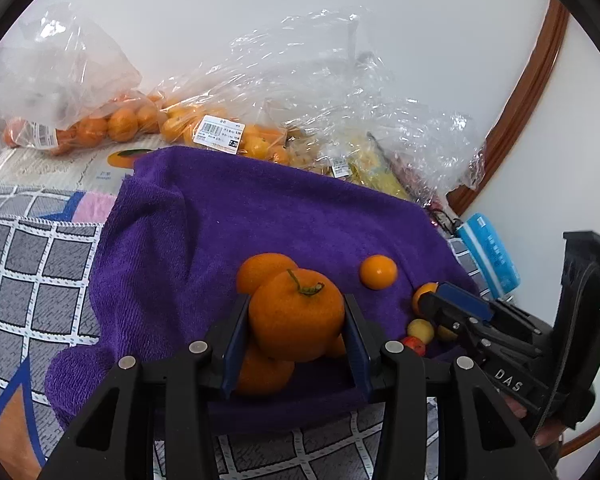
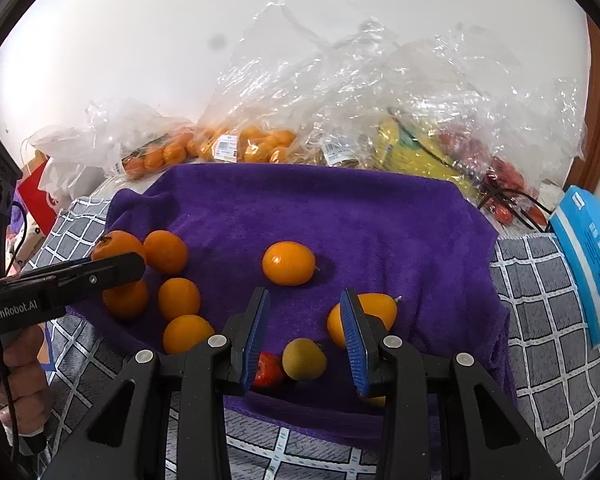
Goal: Organize fruits
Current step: 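Open both tools to release the mandarins on the towel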
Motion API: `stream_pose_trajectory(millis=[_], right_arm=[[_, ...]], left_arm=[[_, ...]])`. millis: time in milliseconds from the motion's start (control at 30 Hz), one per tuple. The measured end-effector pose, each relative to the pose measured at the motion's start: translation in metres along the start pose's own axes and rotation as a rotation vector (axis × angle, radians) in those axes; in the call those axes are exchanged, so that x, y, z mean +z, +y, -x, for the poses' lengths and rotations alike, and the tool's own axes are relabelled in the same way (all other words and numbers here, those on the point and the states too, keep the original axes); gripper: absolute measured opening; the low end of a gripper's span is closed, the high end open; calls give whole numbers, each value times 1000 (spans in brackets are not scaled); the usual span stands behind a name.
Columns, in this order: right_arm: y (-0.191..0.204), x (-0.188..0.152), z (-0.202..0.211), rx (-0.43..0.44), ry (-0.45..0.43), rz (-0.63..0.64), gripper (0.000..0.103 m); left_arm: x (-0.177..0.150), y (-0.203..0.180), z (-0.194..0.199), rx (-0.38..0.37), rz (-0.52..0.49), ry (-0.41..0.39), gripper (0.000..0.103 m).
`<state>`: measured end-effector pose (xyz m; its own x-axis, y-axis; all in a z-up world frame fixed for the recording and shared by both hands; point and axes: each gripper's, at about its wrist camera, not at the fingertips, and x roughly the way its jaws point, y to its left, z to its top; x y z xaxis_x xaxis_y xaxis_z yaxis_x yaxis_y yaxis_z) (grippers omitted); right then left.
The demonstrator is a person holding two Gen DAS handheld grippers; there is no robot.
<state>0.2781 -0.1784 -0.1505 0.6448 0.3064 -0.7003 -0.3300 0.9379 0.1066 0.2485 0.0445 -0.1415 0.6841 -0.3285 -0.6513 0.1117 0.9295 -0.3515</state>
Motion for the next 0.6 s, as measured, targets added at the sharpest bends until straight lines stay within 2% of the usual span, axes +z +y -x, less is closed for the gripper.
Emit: stream_pose_trajectory(millis=[200,600], right_arm=[[4,0,-1,1,0,4,37],[12,-4,-4,-1,10,31,38]], left_arm=[[0,0,0,4,-1,-2,42],[1,0,0,12,6,7,53]])
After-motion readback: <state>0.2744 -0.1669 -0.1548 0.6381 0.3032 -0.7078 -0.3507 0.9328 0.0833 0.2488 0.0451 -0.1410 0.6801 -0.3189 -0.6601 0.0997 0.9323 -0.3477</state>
